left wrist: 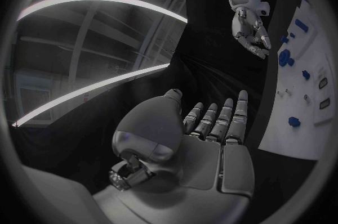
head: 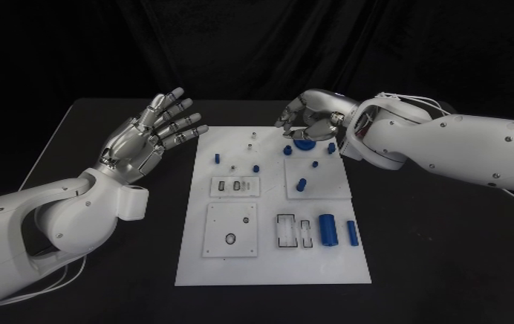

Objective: Assemble the parts on the task board

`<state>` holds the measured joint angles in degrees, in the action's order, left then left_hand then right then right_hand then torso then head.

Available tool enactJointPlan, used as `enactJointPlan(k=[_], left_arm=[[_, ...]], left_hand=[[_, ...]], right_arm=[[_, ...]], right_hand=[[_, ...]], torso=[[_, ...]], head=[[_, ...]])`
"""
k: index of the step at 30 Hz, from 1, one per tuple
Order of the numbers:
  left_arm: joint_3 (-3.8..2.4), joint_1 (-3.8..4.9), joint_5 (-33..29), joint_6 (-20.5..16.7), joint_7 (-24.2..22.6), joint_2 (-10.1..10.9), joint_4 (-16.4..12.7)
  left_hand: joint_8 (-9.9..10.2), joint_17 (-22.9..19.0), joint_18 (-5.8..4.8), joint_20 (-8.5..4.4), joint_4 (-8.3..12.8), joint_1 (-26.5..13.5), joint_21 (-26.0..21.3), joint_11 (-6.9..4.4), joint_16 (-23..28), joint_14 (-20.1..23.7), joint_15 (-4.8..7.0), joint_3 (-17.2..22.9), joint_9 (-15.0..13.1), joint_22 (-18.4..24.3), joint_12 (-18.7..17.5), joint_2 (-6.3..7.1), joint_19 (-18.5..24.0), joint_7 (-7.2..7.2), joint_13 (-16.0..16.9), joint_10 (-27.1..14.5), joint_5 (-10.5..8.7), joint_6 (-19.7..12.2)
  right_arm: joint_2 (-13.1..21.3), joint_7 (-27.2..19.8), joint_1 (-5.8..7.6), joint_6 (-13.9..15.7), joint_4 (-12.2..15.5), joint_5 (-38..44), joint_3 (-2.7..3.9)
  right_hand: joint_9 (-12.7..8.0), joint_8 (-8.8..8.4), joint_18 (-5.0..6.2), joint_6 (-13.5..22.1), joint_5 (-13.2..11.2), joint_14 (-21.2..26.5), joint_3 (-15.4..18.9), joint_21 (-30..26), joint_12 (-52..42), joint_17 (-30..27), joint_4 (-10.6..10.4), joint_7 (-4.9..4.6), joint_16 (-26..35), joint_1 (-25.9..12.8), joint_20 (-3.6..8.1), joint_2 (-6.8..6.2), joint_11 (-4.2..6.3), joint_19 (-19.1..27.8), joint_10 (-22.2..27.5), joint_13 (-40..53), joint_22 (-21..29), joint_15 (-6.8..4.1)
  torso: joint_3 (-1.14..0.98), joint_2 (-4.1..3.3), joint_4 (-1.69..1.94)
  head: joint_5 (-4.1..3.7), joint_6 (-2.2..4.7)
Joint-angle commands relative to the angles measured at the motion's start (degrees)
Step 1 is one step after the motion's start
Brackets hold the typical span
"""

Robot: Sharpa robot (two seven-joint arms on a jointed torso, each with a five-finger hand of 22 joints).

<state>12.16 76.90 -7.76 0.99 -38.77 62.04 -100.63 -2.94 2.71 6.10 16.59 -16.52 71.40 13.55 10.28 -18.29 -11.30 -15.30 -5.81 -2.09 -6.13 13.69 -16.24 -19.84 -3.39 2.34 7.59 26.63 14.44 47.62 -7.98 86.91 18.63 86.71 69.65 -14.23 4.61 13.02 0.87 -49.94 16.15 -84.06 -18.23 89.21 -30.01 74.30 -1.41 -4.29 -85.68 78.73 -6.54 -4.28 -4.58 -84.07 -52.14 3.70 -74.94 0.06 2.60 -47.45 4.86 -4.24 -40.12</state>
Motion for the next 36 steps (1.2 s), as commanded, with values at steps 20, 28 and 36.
enactJointPlan(k=[20,28,36], left_arm=[[-0.03,0.13,0.5,0.8,-9.1,-0.7,-0.1],[-0.03,0.13,0.4,1.1,-9.1,-1.1,0.4],[-0.03,0.12,0.3,1.3,-8.9,-1.2,0.9]], left_hand=[[-0.4,0.0,-1.14,0.05,-0.1,0.3,-1.6,0.29,0.7,1.1,-0.29,0.2,-0.2,0.8,0.7,-0.24,2.8,-2.31,0.1,0.0,-0.02,1.5],[-0.1,0.1,-1.21,0.10,0.0,0.5,-1.4,0.40,0.1,0.7,-0.47,0.1,0.0,0.8,0.0,-0.08,2.6,-0.73,-0.1,-0.8,0.04,0.3],[0.0,0.1,-1.23,0.10,0.0,0.5,-1.3,0.38,-0.1,0.6,-0.49,0.1,0.0,0.8,-0.1,-0.08,2.6,-0.53,-0.1,-0.9,0.08,0.4]], right_arm=[[2.7,12.4,-0.81,-1.0,4.0,32.3,0.05],[2.0,13.0,-1.69,0.2,2.6,32.6,0.05],[0.5,13.6,-2.57,-0.1,0.7,32.7,0.05]], right_hand=[[0.4,-4.80,-0.41,-0.5,-4.0,-2.5,-0.4,0.2,9.3,-2.1,-3.1,0.82,1.1,-2.3,1.02,-4.00,-0.42,-4.7,-1.1,0.2,-13.2,-0.90],[0.6,-5.05,-0.35,-0.9,-3.6,-2.5,-0.4,0.1,10.3,-1.9,-3.0,0.37,1.2,-1.7,0.98,-3.62,-0.55,-4.6,-1.0,0.2,-13.0,-0.81],[0.7,-6.34,0.13,-0.3,-0.5,-1.9,-1.6,-0.6,12.2,-4.1,-2.4,0.31,2.4,-0.4,0.65,-3.18,-0.85,-3.3,-1.5,0.2,-11.1,-0.35]], torso=[[0.68,-0.90,0.22],[0.67,-0.93,-0.03],[0.65,-1.14,0.20]], head=[[-1.18,1.25],[-1.28,1.08],[-1.61,0.79]])
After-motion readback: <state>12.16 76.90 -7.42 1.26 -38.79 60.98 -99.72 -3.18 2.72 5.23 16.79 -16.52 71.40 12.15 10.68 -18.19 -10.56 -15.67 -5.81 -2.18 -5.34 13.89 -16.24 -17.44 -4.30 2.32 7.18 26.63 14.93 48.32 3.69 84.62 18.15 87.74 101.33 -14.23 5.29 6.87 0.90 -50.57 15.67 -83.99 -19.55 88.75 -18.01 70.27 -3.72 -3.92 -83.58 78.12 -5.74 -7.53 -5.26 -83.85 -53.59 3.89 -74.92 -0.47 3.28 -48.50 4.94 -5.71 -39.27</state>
